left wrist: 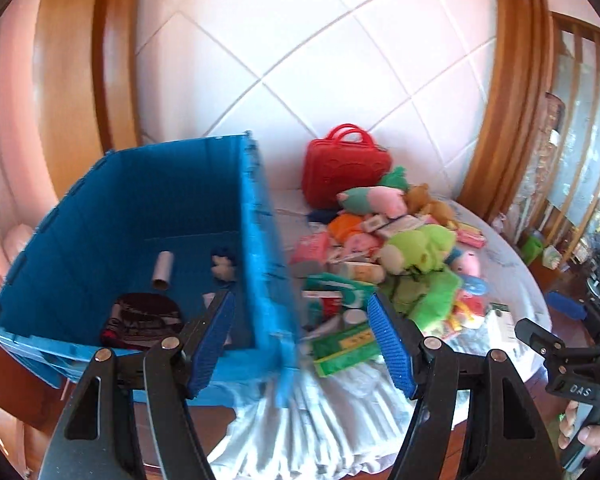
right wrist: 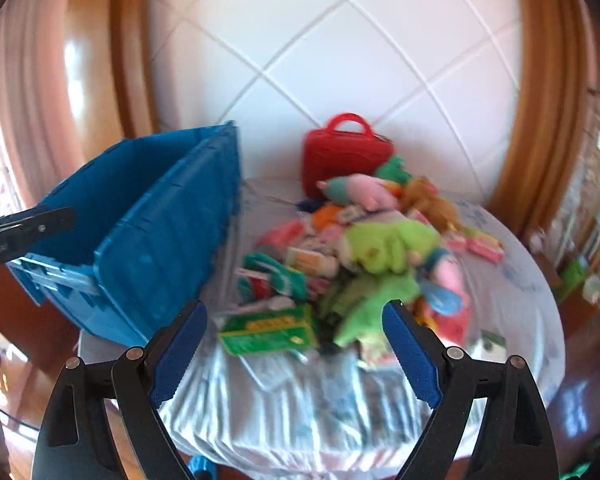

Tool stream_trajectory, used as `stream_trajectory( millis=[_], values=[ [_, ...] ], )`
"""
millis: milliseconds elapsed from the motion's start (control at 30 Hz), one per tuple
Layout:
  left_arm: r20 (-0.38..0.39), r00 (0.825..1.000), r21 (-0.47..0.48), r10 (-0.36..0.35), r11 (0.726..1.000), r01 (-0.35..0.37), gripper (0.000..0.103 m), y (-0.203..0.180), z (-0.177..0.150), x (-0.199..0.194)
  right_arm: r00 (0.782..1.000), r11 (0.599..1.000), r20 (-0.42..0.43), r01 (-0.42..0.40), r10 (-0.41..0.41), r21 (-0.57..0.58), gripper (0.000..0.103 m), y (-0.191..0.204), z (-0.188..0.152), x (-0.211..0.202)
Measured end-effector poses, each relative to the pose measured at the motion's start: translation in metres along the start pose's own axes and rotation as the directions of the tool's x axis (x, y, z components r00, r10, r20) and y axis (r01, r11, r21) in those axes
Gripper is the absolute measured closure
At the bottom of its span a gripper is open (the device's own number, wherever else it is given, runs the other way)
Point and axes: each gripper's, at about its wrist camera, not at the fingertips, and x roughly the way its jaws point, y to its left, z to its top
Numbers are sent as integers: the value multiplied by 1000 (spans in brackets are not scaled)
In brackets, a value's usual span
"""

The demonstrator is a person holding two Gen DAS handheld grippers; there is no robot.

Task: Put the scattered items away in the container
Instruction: 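Move both tools back toward the pile on the table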

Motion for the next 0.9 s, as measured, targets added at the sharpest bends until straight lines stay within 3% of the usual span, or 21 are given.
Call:
stream_trajectory(
  millis=[67,133,267,467,667,900],
  values=[
    [-6,1000,14,-24,1000,24,33,-25,-5,2,999,998,-9,31,-31,52,12,-31,-15,-8],
    [-26,998,27,-51,998,51,20,-46,-10,11,999,994,-19,50,-49,97,12,-58,-29,-13],
    [-64,996,58,-68,996,72,19,-79,-22,37,993,976,-47,112,-105,187,12,-108,-56,-12],
    [-151,985,28,-80,996,85,19,-91,-45,94,976,944,-147,194,-159,267,12,-159,-92,2],
    [-281,959,-41,-44,999,33,20,-73,-77,163,958,926,-243,225,-153,302,12,-181,-111,50],
    [-380,925,-63,4,998,-30,20,-67,-105,217,941,942,-329,179,-79,285,12,-174,-125,115]
  ],
)
